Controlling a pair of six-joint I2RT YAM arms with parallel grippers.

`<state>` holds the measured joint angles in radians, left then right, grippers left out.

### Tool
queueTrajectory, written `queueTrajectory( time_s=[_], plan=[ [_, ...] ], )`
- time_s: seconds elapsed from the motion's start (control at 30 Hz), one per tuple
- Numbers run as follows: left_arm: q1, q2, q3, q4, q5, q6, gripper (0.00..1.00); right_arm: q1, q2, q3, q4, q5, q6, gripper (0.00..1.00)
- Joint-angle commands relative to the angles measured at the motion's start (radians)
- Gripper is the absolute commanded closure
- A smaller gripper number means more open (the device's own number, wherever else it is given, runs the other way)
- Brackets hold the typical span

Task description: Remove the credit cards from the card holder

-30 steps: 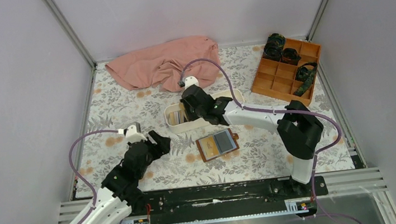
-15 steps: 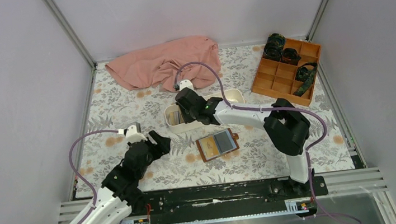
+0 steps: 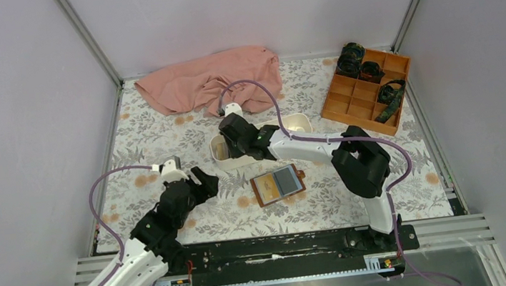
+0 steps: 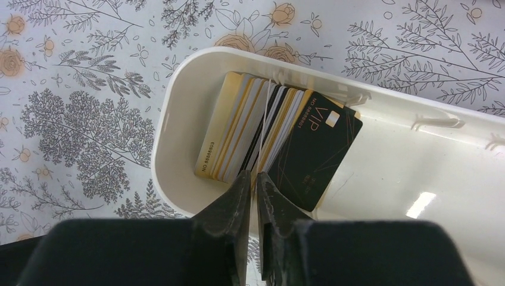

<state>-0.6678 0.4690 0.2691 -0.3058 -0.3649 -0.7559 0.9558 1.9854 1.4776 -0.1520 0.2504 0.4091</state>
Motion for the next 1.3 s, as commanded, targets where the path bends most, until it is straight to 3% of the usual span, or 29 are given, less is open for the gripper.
queueTrajectory(
  time_s=[0.0,0.23,0.5,0.7,0.87,1.03,1.1,1.27],
  plan=[
    [-0.006,-0.001,0.021,0.011,-0.005,0.013,0.19,0.009,-0.022,0.010,0.025,0.050,0.004,0.82],
    [-0.006,-0.002,0.019,0.013,-0.001,0.014,0.18,0.009,-0.060,-0.037,0.015,0.127,-0.007,0.62],
    [-0.006,-0.003,0.011,0.026,0.010,0.024,0.18,0.009,-0.248,-0.206,0.056,0.307,-0.040,0.61],
    [-0.006,0.025,-0.010,0.139,0.137,0.068,0.19,0.009,-0.544,-0.564,0.327,0.343,-0.002,0.59],
    [-0.018,0.149,-0.034,0.318,0.306,0.052,0.23,0.009,-0.696,-0.782,0.436,0.291,0.037,0.59],
    [-0.079,0.295,-0.080,0.591,0.431,-0.015,0.26,0.009,-0.806,-0.942,0.437,0.256,0.089,0.59],
    [-0.126,0.393,-0.085,0.709,0.464,-0.028,0.22,0.010,-0.851,-1.002,0.460,0.236,0.102,0.60],
    [-0.246,0.613,-0.023,0.787,0.374,-0.007,0.20,0.009,-0.896,-1.081,0.471,0.206,0.105,0.59]
  ],
)
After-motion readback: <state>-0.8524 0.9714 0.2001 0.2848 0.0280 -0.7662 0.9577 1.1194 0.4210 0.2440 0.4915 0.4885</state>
